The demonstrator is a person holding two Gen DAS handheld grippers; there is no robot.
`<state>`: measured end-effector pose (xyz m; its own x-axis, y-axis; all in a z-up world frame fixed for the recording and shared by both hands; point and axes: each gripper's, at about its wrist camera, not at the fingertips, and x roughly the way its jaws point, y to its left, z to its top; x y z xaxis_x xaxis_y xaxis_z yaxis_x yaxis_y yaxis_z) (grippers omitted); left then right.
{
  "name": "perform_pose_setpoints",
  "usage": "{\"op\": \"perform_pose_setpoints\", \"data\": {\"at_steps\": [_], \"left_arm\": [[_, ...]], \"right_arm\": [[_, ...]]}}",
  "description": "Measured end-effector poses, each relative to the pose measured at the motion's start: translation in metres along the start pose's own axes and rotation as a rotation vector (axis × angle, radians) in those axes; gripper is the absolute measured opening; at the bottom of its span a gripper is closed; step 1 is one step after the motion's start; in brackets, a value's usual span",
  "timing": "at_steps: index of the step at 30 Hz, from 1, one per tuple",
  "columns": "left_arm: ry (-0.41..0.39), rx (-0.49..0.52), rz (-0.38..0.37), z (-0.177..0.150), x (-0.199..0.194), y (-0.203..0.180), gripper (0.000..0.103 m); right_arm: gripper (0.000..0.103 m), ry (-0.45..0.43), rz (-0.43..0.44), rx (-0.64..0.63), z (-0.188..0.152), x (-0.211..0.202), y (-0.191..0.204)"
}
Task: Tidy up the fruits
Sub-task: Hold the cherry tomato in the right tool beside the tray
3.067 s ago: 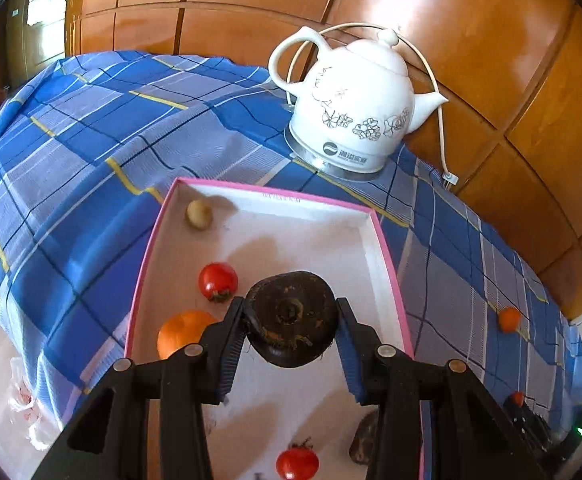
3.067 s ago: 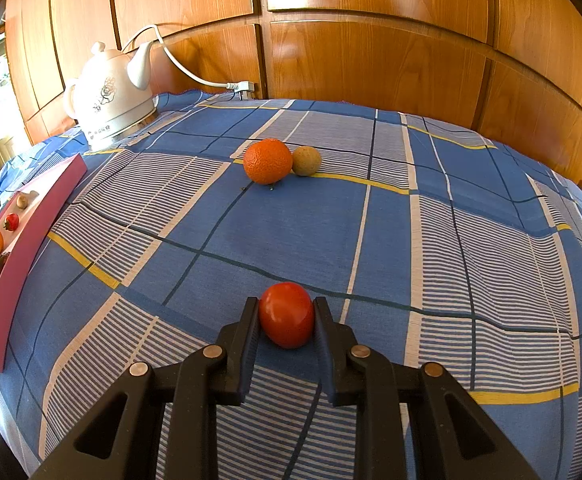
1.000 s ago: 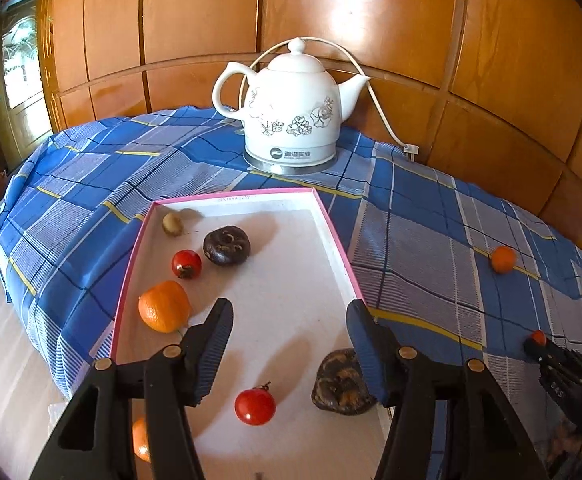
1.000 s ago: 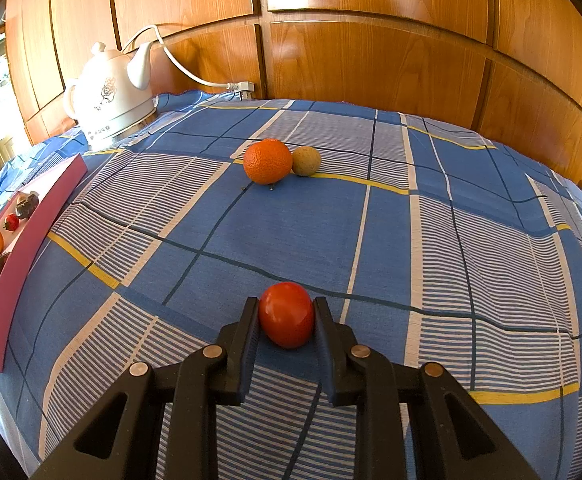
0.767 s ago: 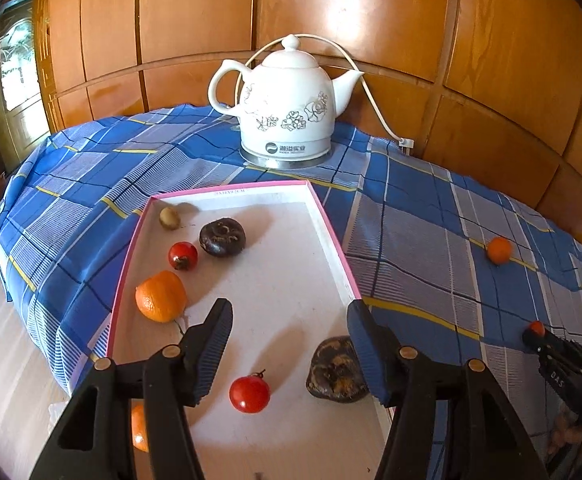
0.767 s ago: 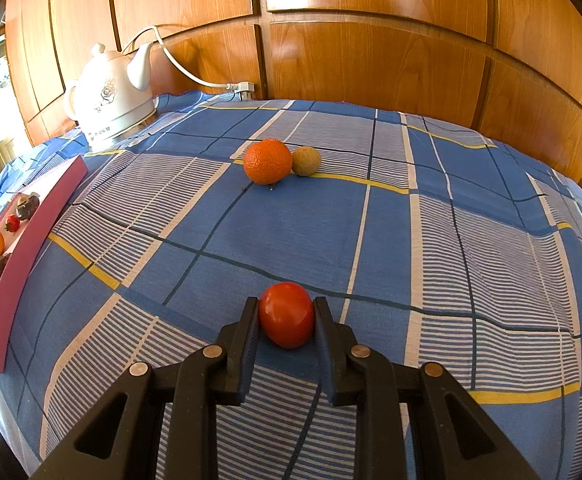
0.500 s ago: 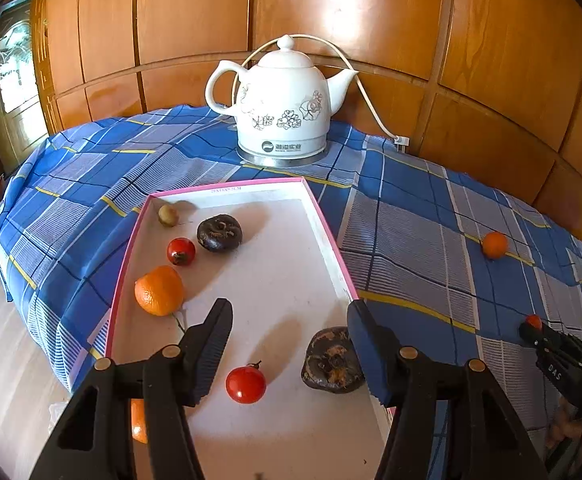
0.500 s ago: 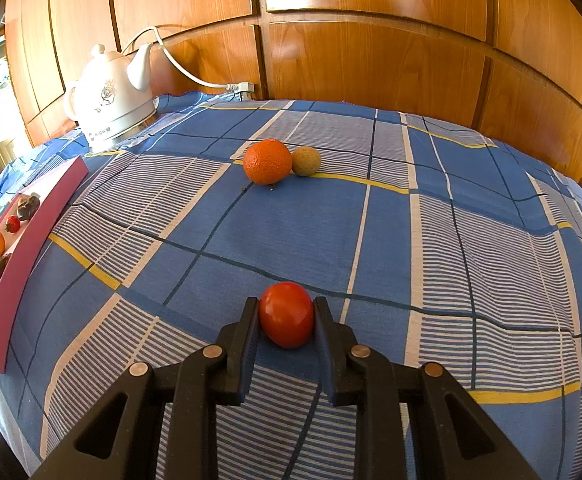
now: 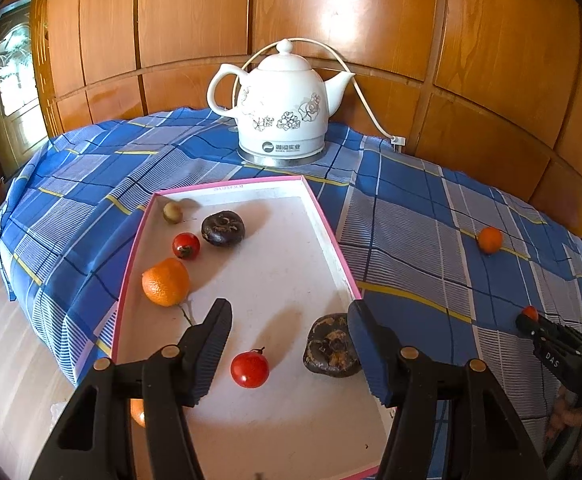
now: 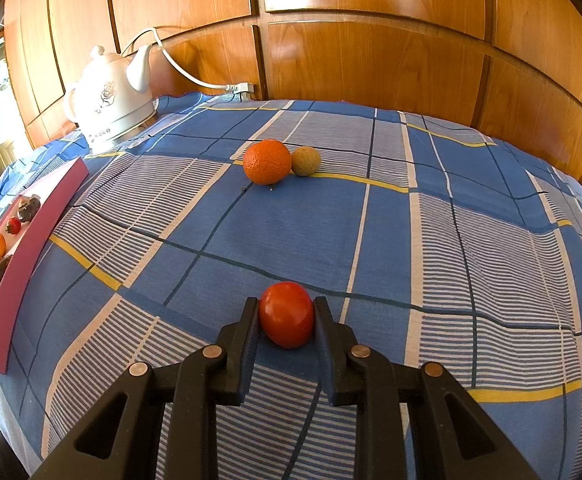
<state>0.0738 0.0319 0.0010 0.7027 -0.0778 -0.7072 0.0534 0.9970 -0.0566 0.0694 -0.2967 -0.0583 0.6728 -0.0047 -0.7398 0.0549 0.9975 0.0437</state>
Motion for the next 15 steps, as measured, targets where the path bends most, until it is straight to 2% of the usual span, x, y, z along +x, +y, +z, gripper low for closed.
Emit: {"op": "perform_pose_setpoints", "data": {"at_steps": [15], "left_arm": [[-0.004, -0.040, 0.035, -0.007, -0.010, 0.026, 0.063]], "right_arm": [[0.026, 0.005, -0.041, -0.029, 0.000, 0.000, 0.007]]}}
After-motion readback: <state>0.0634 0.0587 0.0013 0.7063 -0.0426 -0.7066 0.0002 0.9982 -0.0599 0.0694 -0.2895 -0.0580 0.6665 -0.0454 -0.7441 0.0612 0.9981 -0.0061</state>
